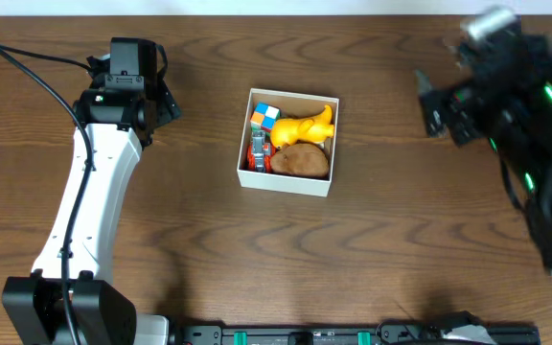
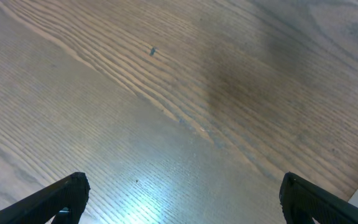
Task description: Pack container
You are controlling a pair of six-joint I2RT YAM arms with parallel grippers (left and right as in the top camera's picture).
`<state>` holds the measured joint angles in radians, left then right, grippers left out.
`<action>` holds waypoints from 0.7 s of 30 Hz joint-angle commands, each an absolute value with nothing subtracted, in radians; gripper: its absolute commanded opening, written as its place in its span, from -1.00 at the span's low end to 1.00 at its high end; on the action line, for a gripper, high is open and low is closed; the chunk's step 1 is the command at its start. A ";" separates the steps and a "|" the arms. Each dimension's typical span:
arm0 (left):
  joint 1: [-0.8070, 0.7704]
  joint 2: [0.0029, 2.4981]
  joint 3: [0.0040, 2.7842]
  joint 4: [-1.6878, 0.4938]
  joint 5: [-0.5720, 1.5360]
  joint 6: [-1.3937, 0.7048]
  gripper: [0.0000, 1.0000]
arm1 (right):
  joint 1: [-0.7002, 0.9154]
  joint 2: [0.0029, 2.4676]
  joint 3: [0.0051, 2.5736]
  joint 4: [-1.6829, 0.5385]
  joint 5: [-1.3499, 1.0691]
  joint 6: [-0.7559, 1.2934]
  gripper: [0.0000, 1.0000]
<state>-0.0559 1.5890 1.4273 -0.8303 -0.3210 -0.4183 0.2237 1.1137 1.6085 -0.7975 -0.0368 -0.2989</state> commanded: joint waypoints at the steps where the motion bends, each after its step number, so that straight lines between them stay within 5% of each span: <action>1: -0.056 1.573 1.444 -0.833 -0.329 -0.413 0.96 | 0.224 0.990 1.399 -0.663 -0.101 -0.285 0.99; 13: -0.056 1.573 1.444 -0.833 -0.329 -0.413 0.96 | 0.224 0.692 0.508 0.094 -0.244 -0.244 0.99; 21: -0.056 1.573 1.444 -0.833 -0.329 -0.413 0.96 | 0.223 0.519 0.217 0.274 -0.230 -0.169 0.98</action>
